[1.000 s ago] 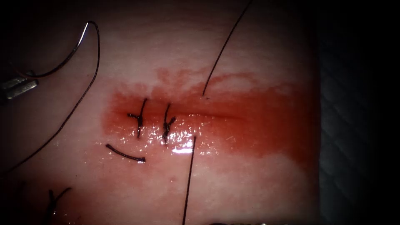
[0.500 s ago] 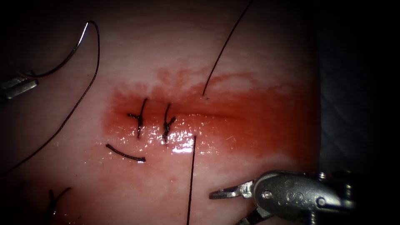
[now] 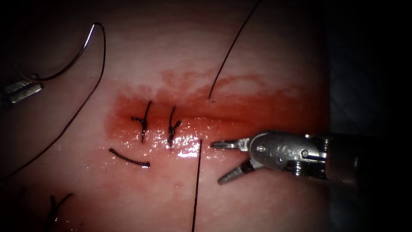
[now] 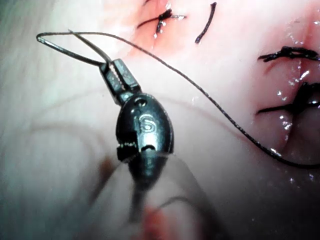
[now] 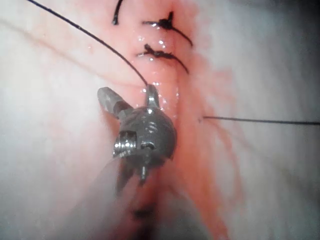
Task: Wound Closure
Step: Pull the suture through the tissue with the right needle driver until a short bit remains atop the cut
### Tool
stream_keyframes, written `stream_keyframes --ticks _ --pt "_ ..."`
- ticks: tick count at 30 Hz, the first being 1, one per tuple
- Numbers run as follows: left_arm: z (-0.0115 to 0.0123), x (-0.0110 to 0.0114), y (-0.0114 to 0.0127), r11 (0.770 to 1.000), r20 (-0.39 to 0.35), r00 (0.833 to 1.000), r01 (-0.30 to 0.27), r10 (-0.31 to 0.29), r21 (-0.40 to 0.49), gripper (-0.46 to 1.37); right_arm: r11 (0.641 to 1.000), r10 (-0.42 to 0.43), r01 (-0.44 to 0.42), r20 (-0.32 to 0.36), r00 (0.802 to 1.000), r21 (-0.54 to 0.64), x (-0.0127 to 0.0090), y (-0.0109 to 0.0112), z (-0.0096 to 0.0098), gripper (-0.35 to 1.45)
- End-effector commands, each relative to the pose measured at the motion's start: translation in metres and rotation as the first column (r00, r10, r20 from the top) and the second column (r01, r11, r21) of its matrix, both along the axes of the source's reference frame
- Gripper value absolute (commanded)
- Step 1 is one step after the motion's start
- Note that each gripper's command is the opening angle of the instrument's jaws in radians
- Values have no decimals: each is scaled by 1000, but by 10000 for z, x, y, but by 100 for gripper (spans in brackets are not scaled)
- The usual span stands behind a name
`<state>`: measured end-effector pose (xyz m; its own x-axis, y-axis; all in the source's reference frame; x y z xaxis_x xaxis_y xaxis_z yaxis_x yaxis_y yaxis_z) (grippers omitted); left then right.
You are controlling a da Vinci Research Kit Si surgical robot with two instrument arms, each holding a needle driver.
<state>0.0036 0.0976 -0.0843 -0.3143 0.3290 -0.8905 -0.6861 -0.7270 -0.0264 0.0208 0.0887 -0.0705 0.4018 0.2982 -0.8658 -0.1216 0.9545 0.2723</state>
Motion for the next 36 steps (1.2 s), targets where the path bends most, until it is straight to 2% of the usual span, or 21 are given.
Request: stream_keyframes --ticks 1,9,12,13,15,16,24,30,34,36 --pt "1 0 0 1000 3 1000 -7 7 2 -35 1000 -6 6 1 1000 1 3 -1 2 125" --pt "2 -4 -3 1000 1 1000 -15 15 4 -35 1000 -2 2 8 1000 -24 23 2 13 116" --pt "2 -4 -3 1000 1 1000 -15 15 4 -35 1000 -3 3 13 1000 -28 26 3 14 107" --pt "2 -4 -3 1000 1 1000 -15 15 4 -35 999 -5 6 14 1000 -33 27 4 14 96" --pt "2 -4 -2 1000 1 1000 -15 15 4 -35 999 -20 20 9 1000 -27 25 3 14 23" --pt "2 -4 -3 1000 1 1000 -15 15 4 -35 999 -35 35 13 999 -21 22 2 13 -35" --pt "2 -4 -3 1000 1 1000 -15 15 4 -35 997 -81 81 36 996 1 18 -2 10 -35" --pt "2 -4 -3 1000 0 1000 -14 14 4 -35 985 -169 167 49 984 40 22 -20 -4 -35" --pt "2 -4 -3 1000 0 1000 -14 14 4 -35 962 -272 270 56 961 45 26 -41 -23 -35" --pt "2 -5 -3 1000 1 1000 -14 14 4 -35 938 -343 340 66 937 63 29 -59 -40 -35"
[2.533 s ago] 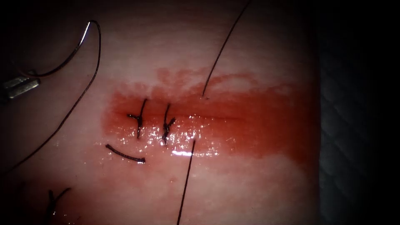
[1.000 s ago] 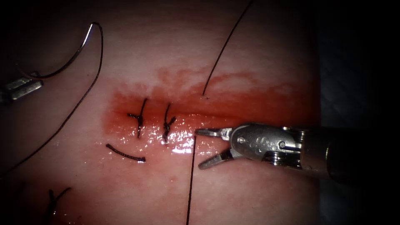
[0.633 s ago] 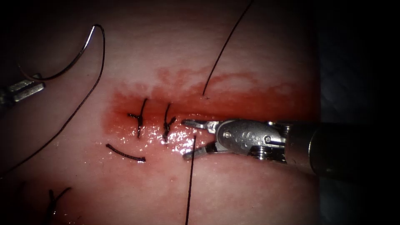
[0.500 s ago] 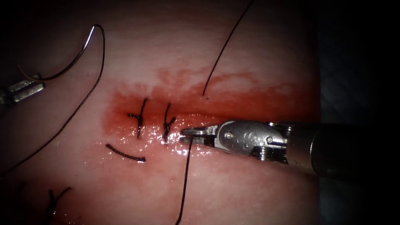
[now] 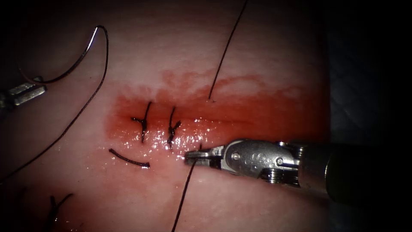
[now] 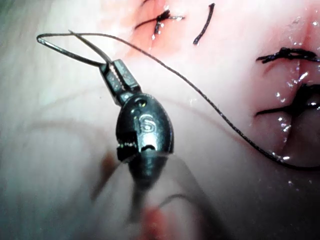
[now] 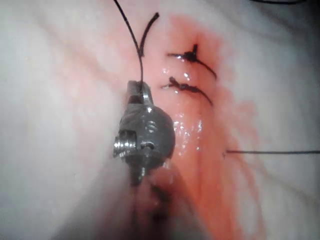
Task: Wound Closure
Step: Pull the suture through the tissue with the right needle driver until a short bit remains atop the cut
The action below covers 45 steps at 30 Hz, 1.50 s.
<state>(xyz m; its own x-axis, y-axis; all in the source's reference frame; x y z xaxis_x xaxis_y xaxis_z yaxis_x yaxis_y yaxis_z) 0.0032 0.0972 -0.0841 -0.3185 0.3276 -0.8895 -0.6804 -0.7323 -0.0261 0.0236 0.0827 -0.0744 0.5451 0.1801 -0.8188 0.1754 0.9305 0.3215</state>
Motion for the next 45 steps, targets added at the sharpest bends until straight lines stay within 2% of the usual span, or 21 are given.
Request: stream_keyframes --ticks 1,7,10,15,19,28,30,32,33,34,36,37,40,45 --pt "0 0 0 1000 2 1000 -6 6 3 -35 999 -37 37 5 999 6 1 -5 -6 -35" --pt "0 -1 0 1000 4 1000 -8 8 2 -35 990 -139 139 2 990 10 9 -36 -40 -35" --pt "0 -1 0 1000 3 1000 -8 8 2 -35 986 -169 169 -2 986 12 13 -46 -51 -35" --pt "0 0 0 1000 4 1000 -8 8 2 -35 966 -256 257 -25 966 31 21 -61 -75 -35" --pt "0 0 0 1000 4 1000 -8 8 2 -35 945 -319 322 -53 946 53 23 -71 -86 -35" --pt "0 0 0 1000 4 1000 -8 8 2 -35 912 -395 401 -82 915 83 29 -90 -104 -35" --pt "0 0 0 1000 4 1000 -8 8 2 -35 911 -398 404 -82 914 85 29 -90 -105 -35" --pt "0 0 0 1000 4 1000 -8 8 2 -35 919 -381 386 -77 921 78 29 -88 -106 -35" --pt "0 0 0 1000 4 1000 -8 8 2 -35 928 -360 365 -73 930 72 29 -86 -107 -17" --pt "0 0 0 1000 4 1000 -9 9 2 -35 943 -325 329 -73 943 48 28 -81 -108 62" --pt "0 1 0 1000 4 1000 -9 9 2 -35 959 -278 281 -73 958 29 26 -76 -110 103" --pt "0 1 0 1000 4 1000 -9 9 2 -35 975 -222 223 -66 973 8 22 -70 -112 118" --pt "0 1 0 1000 0 1000 -11 11 -2 -35 986 -166 167 -67 984 9 8 -55 -117 132" --pt "0 0 0 1000 1 1000 -11 11 -2 -35 995 -95 95 -42 995 4 -26 -27 -114 136"
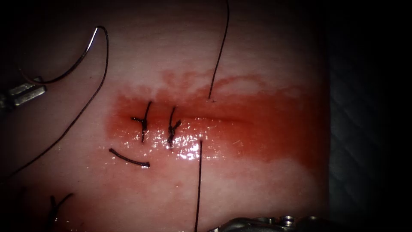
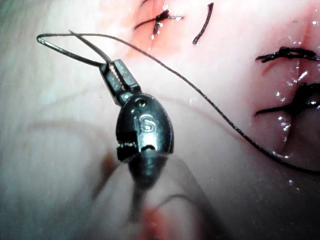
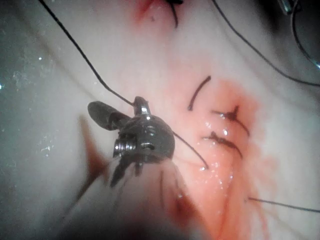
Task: Wound Closure
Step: Pull the suture through the tissue with the right needle driver until a short bit remains atop the cut
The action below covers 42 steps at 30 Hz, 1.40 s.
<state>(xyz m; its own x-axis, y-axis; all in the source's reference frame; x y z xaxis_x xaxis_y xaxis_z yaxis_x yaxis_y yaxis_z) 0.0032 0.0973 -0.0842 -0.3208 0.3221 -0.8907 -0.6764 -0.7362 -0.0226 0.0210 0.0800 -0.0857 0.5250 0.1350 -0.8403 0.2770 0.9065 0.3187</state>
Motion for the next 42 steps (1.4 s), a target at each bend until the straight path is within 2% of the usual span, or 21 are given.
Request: stream_keyframes --ticks 1,3,7,10,12,16,17,20,24,28,33,42 --pt "0 0 0 1000 1 1000 -6 6 2 -35 1000 17 -17 8 1000 -6 -9 8 2 138" --pt "0 0 0 1000 1 1000 -6 6 2 -35 999 38 -37 16 999 -19 -24 22 5 137" --pt "0 -1 0 1000 1 1000 -5 5 3 -35 995 99 -100 -11 995 -31 -44 47 13 133" --pt "0 -1 0 1000 1 1000 -5 5 2 -35 986 157 -157 1 988 -62 -51 65 29 130" --pt "0 -1 0 1000 1 1000 -5 5 2 -35 980 189 -187 16 982 -66 -47 74 43 131" --pt "0 -1 -1 1000 0 1000 -4 4 2 -35 976 212 -210 25 977 -60 -32 89 74 123" --pt "0 -1 -1 1000 0 1000 -4 4 2 -35 975 214 -213 26 976 -61 -31 90 76 123" --pt "0 -1 -1 1000 0 1000 -4 4 2 -35 970 232 -229 30 972 -74 -23 97 102 123" --pt "0 -1 -1 1000 0 1000 -4 4 2 -35 955 289 -284 55 956 -81 -18 101 126 125" --pt "0 -1 -1 1000 0 1000 -4 4 2 -35 943 329 -323 73 941 -83 -10 92 137 122" --pt "0 -1 -1 1000 0 1000 -4 4 2 -35 940 337 -332 59 940 -73 3 85 142 115" --pt "-1 -1 -2 1000 0 1000 -4 4 2 -35 931 362 -357 72 929 -72 28 92 156 112"
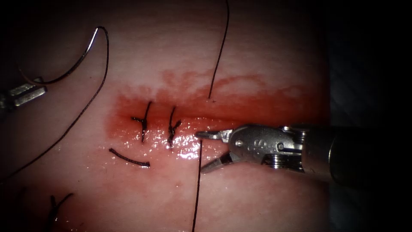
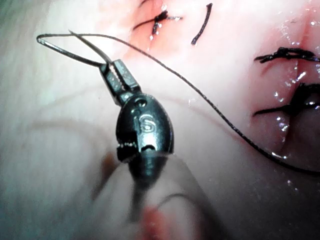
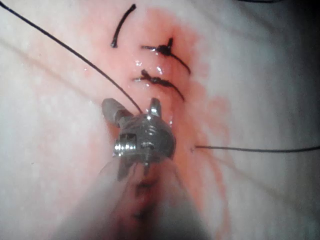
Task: Wound Closure
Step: Pull the suture through the tissue with the right needle driver until a short bit remains atop the cut
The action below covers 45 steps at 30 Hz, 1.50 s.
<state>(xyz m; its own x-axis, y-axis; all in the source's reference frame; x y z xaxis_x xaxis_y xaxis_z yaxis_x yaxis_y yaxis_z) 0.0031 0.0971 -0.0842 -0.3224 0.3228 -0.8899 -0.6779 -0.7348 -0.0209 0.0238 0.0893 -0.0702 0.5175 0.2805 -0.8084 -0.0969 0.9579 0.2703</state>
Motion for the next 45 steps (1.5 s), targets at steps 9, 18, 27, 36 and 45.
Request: stream_keyframes --ticks 9,18,27,36,45 --pt "-1 1 -1 1000 2 1000 -6 6 2 -35 999 -44 45 -29 999 22 0 -7 0 -35" --pt "-1 1 -1 1000 2 1000 -6 6 2 -35 996 -74 74 -11 997 39 0 -15 -16 -35" --pt "-1 1 -1 1000 2 1000 -6 6 2 -35 982 -174 175 -21 984 75 4 -55 -55 -35" --pt "-1 -2 -1 1000 3 1000 -7 7 2 -35 955 -279 283 -48 959 92 9 -91 -101 -35" --pt "-1 -2 -1 1000 3 1000 -10 10 3 -35 918 -376 379 -50 925 114 9 -106 -120 -35"
